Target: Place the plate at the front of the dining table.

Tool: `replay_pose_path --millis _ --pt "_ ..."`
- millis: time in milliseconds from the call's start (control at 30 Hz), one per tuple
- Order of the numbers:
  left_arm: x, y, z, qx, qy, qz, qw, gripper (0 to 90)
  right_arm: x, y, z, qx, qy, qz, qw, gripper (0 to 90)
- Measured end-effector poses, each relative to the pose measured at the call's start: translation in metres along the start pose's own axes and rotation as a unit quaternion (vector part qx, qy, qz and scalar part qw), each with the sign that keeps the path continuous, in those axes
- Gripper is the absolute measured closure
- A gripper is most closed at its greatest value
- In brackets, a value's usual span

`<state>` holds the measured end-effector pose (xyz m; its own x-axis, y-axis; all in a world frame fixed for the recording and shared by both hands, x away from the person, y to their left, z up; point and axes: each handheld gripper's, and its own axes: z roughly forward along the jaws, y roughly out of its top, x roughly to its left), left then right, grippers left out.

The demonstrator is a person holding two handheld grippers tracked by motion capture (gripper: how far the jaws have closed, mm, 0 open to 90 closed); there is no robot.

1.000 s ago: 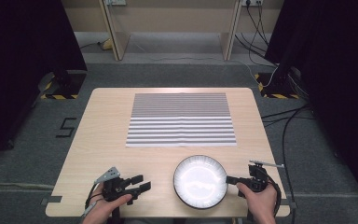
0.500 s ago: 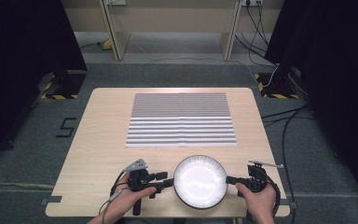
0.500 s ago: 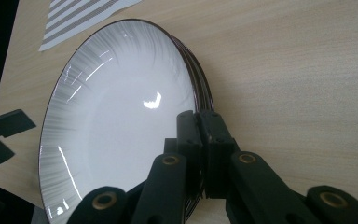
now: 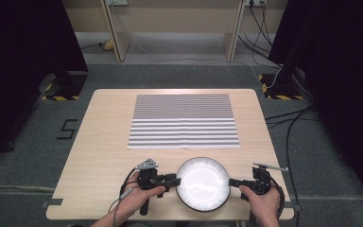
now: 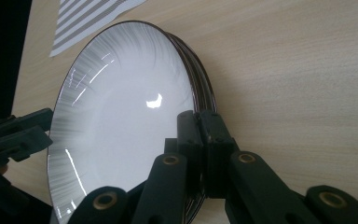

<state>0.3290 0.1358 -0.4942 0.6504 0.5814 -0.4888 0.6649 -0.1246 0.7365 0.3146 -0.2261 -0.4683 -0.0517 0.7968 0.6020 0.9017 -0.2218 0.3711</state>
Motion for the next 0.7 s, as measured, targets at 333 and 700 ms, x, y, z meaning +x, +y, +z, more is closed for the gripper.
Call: replay_pose_path --millis 333,700 --pt "0.003 0.004 -0.005 -0.005 0.009 -0.008 0.9999 58.6 -0.003 -0.002 0.014 0.033 0.054 0.037 0.9973 87.6" --pt "0.005 -0.002 0.0 -0.01 0.007 -0.015 0.9998 65.7 0.002 0.002 0.015 0.031 0.046 0.028 0.9981 71.5"
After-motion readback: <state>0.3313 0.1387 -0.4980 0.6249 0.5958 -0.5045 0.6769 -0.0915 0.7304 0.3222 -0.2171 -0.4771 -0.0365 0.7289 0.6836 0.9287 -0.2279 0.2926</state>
